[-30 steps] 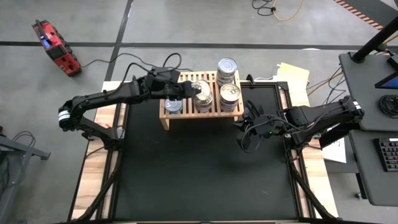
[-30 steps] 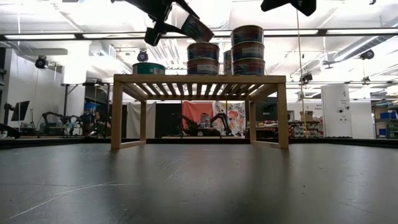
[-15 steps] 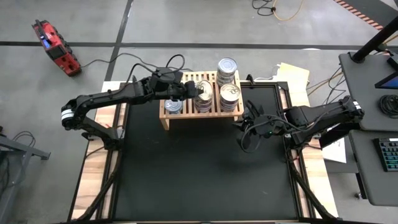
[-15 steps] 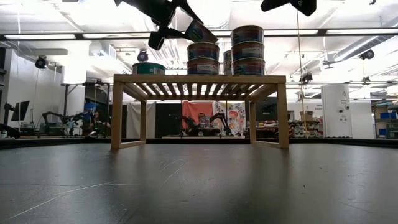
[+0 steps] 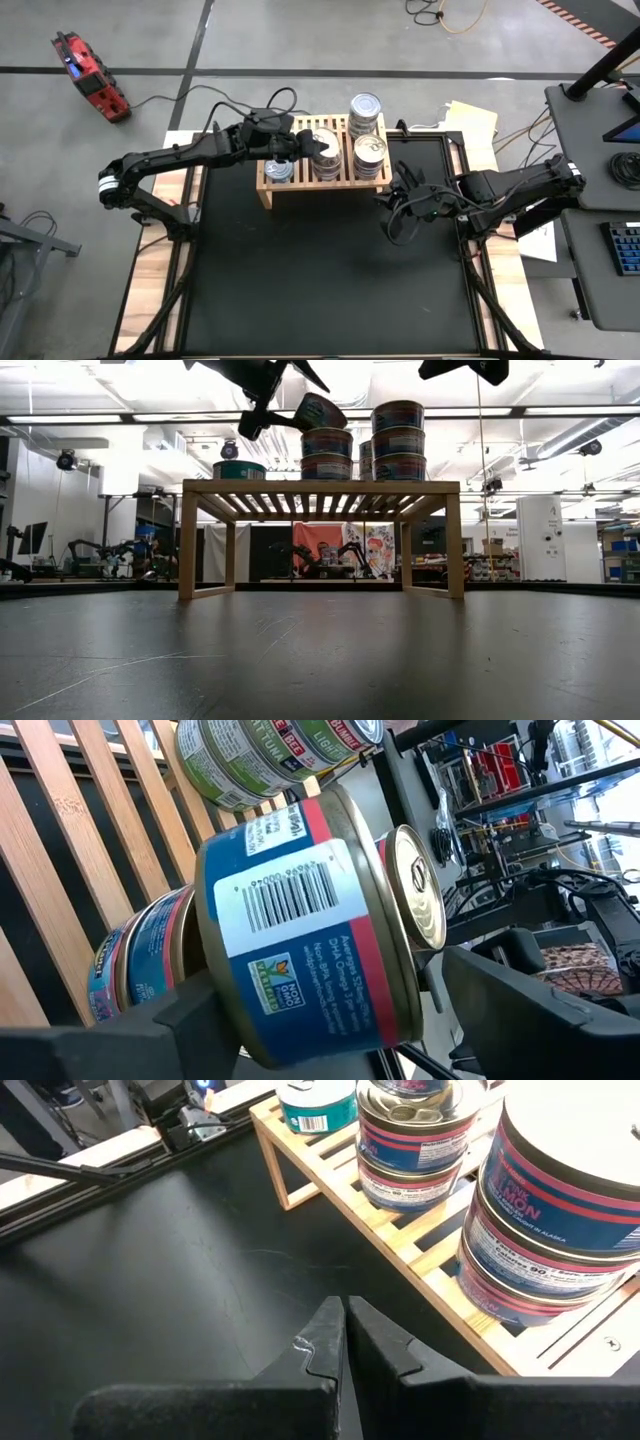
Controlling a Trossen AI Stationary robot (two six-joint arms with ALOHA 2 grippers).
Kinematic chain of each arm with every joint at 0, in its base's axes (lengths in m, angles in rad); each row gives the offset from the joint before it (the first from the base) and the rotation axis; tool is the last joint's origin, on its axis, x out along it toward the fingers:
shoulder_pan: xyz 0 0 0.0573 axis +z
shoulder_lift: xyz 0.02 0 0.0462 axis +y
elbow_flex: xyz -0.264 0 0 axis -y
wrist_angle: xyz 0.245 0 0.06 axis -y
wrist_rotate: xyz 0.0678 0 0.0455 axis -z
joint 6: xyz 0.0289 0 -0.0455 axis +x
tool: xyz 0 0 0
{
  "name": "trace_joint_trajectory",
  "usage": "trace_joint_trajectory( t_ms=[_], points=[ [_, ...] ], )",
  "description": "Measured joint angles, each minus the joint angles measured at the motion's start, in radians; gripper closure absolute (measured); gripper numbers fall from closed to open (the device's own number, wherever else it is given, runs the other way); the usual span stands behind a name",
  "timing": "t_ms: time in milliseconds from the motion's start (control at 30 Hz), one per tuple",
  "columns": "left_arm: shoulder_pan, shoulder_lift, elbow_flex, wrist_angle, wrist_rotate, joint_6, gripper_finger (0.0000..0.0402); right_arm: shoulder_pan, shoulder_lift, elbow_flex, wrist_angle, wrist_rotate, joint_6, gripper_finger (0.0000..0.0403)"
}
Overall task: Stack canned seafood by type on shelf
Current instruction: Stack the blue pink tuna can on top of the blue pink tuna can on the shelf
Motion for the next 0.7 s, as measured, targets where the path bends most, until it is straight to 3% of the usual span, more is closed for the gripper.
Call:
trace_joint_trajectory(
  t_ms=[700],
  points=[
    [-0.004,-0.001,0.0,0.011,0.027,-0.034,0.0097,0.0,0.0,0.0,0.0,0.002,-0.007,0.0394]
  ],
)
